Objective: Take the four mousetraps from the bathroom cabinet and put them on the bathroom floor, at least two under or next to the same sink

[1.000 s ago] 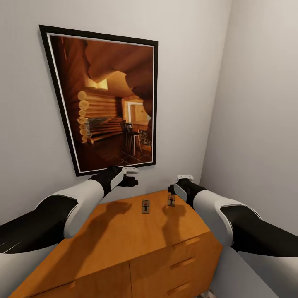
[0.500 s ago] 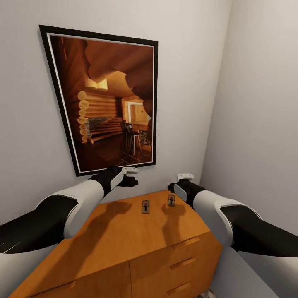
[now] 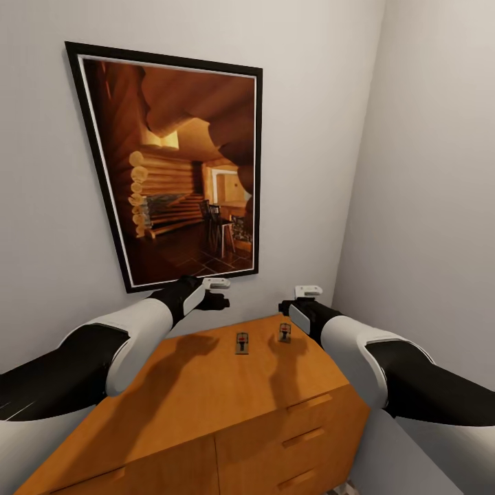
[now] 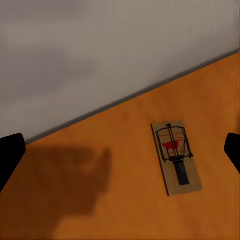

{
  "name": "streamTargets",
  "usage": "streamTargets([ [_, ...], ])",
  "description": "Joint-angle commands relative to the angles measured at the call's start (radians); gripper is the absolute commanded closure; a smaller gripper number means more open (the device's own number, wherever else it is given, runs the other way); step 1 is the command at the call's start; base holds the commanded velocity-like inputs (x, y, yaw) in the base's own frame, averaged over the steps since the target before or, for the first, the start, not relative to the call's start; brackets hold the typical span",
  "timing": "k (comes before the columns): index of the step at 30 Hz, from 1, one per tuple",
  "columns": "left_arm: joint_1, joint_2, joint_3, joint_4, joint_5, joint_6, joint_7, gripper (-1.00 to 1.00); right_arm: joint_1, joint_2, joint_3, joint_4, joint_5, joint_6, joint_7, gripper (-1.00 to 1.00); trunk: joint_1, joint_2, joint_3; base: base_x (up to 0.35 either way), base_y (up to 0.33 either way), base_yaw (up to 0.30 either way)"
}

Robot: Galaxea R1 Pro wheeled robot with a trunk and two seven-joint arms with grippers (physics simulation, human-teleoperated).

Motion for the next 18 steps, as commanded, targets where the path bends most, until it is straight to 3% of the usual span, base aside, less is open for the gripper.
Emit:
streamTargets([
  [1, -0.001, 0.000, -0.009, -0.001, 0.009, 0.005, -0.001, -1.00, -0.002, 0.000, 0.002, 0.001, -0.007, 0.003, -0.004, -1.00, 0.000, -0.002, -0.002, 0.000, 0.000, 0.000],
  [18, -0.001, 0.000, -0.008, -0.001, 0.009, 0.005, -0.005, -1.00, -0.002, 0.000, 0.000, 0.000, -0.009, 0.014, -0.003, -1.00, 0.000, -0.002, -0.002, 0.000, 0.000, 0.000],
])
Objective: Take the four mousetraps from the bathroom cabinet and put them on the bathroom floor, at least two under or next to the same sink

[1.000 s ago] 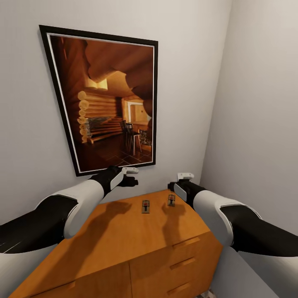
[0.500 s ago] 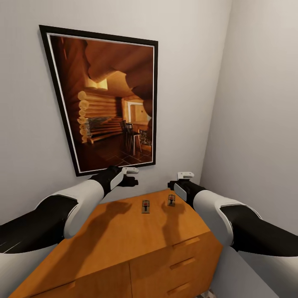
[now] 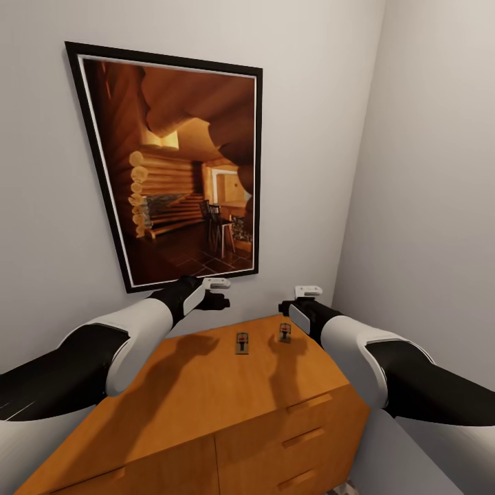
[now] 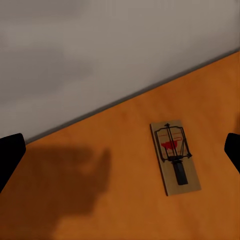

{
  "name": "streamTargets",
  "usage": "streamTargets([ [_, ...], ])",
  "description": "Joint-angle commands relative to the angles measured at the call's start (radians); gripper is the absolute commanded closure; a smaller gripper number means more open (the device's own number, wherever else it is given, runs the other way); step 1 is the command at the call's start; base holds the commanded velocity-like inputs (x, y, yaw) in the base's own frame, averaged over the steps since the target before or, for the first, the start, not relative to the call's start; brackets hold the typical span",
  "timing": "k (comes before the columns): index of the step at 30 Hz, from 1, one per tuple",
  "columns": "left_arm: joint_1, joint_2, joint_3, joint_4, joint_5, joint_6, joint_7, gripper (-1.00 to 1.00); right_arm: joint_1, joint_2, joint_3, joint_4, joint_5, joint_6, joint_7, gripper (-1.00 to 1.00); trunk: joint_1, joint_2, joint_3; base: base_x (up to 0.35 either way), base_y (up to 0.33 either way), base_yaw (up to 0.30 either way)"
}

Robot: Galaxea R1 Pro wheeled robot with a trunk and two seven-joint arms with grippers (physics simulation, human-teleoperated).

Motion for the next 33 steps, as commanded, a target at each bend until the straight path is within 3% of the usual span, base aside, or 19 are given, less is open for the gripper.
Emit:
streamTargets([
  [1, -0.001, 0.000, -0.009, -0.001, 0.009, 0.005, 0.000, -1.00, -0.002, 0.000, 0.002, 0.002, -0.007, 0.003, -0.004, -1.00, 0.000, -0.002, -0.002, 0.000, 0.000, 0.000],
  [6, -0.001, 0.000, -0.009, -0.001, 0.009, 0.005, 0.000, -1.00, -0.002, 0.000, 0.001, 0.001, -0.010, 0.044, -0.003, -1.00, 0.000, -0.002, -0.002, 0.000, 0.000, 0.000],
  [13, -0.001, 0.000, -0.009, -0.001, 0.009, 0.005, 0.000, -1.00, -0.002, 0.000, -0.003, -0.030, -0.011, 0.206, -0.003, -1.00, 0.000, -0.002, -0.002, 0.000, 0.000, 0.000],
  [21, -0.001, 0.000, -0.009, -0.001, 0.009, 0.005, -0.001, -1.00, -0.002, 0.000, -0.003, -0.071, -0.014, 0.259, -0.004, -1.00, 0.000, -0.002, -0.002, 0.000, 0.000, 0.000],
  [33, -0.001, 0.000, -0.009, -0.001, 0.009, 0.005, -0.001, -1.00, -0.002, 0.000, -0.005, -0.082, -0.015, 0.269, -0.003, -1.00, 0.000, -0.002, -0.002, 0.000, 0.000, 0.000],
])
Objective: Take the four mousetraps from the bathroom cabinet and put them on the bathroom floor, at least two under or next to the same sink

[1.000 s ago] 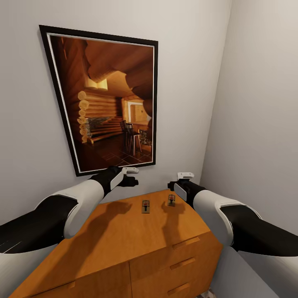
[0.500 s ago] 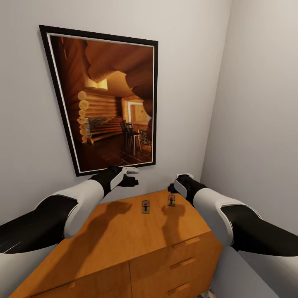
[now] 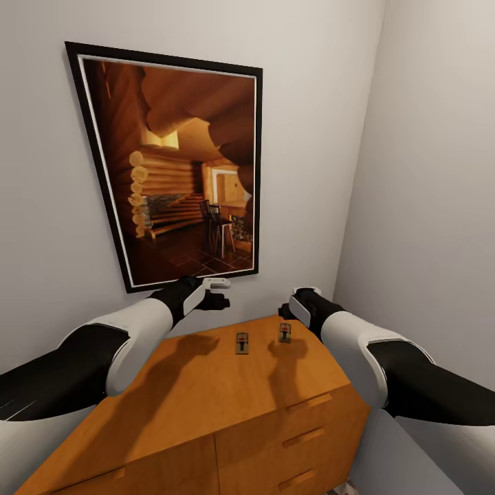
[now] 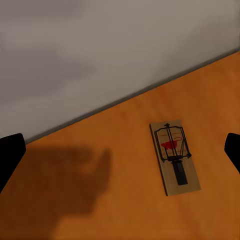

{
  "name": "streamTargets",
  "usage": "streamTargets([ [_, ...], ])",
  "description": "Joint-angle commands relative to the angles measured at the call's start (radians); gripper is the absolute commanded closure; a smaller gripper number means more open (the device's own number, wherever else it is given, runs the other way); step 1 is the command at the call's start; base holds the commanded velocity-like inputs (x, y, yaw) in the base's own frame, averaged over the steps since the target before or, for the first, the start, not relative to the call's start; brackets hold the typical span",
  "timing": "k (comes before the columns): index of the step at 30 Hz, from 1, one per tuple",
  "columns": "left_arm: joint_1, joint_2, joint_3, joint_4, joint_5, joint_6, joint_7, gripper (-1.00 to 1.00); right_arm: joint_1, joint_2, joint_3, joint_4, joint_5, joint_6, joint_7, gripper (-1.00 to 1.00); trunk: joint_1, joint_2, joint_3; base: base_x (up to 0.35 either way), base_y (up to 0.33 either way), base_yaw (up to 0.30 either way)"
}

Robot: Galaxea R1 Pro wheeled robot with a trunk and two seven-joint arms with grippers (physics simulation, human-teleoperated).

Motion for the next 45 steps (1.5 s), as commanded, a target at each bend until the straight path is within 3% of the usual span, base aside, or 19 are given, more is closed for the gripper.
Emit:
streamTargets([
  [1, -0.001, 0.000, -0.009, -0.001, 0.009, 0.005, -0.001, -1.00, -0.001, 0.000, 0.001, -0.002, -0.008, 0.004, -0.006, -1.00, 0.000, -0.002, -0.002, 0.000, 0.000, 0.000],
  [21, -0.001, 0.000, -0.009, -0.001, 0.009, 0.005, 0.001, -1.00, -0.001, 0.000, -0.001, -0.003, -0.009, -0.024, -0.005, -1.00, 0.000, -0.002, -0.002, 0.004, 0.000, 0.000],
  [45, -0.001, 0.002, -0.009, 0.011, 0.009, 0.004, 0.008, -1.00, -0.001, 0.000, 0.002, -0.003, -0.009, -0.055, -0.005, -1.00, 0.000, -0.002, -0.002, 0.104, 0.000, 0.000],
])
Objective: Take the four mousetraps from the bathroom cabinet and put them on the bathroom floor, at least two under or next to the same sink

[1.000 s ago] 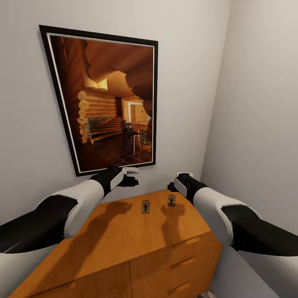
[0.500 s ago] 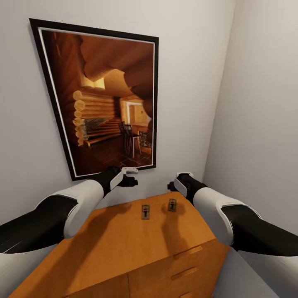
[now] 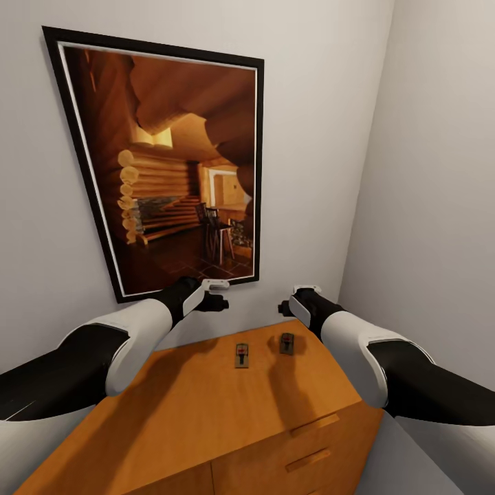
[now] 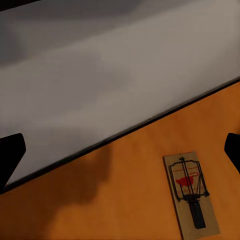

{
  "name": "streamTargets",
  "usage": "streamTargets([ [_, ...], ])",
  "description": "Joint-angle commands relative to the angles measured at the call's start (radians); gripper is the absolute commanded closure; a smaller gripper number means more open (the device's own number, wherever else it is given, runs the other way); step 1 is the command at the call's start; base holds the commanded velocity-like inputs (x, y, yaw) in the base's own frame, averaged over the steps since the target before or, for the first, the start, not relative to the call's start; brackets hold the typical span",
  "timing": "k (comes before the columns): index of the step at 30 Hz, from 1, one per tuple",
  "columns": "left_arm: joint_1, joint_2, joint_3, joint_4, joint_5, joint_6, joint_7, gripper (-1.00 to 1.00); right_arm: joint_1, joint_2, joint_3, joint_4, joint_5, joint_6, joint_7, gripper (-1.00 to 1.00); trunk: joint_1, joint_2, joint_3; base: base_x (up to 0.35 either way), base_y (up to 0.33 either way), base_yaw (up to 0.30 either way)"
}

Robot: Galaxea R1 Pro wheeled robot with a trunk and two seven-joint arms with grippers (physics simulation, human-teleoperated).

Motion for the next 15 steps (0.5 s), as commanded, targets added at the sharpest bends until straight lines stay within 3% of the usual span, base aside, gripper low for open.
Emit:
streamTargets([
  [1, -0.001, 0.000, -0.009, -0.001, 0.009, 0.005, 0.000, -1.00, -0.001, 0.000, 0.001, -0.002, -0.008, 0.004, -0.006, -1.00, 0.000, -0.002, -0.002, 0.008, 0.000, 0.000],
  [10, 0.009, 0.000, -0.009, 0.007, 0.010, 0.005, 0.000, -1.00, -0.001, 0.000, 0.002, -0.001, -0.009, -0.001, -0.006, -1.00, 0.000, -0.002, -0.002, 0.003, 0.000, 0.000],
  [15, 0.040, 0.001, -0.008, 0.008, 0.011, -0.003, 0.000, -1.00, -0.001, 0.000, 0.002, 0.004, -0.011, -0.004, -0.006, -1.00, 0.000, -0.002, -0.002, 0.000, 0.000, 0.000],
])
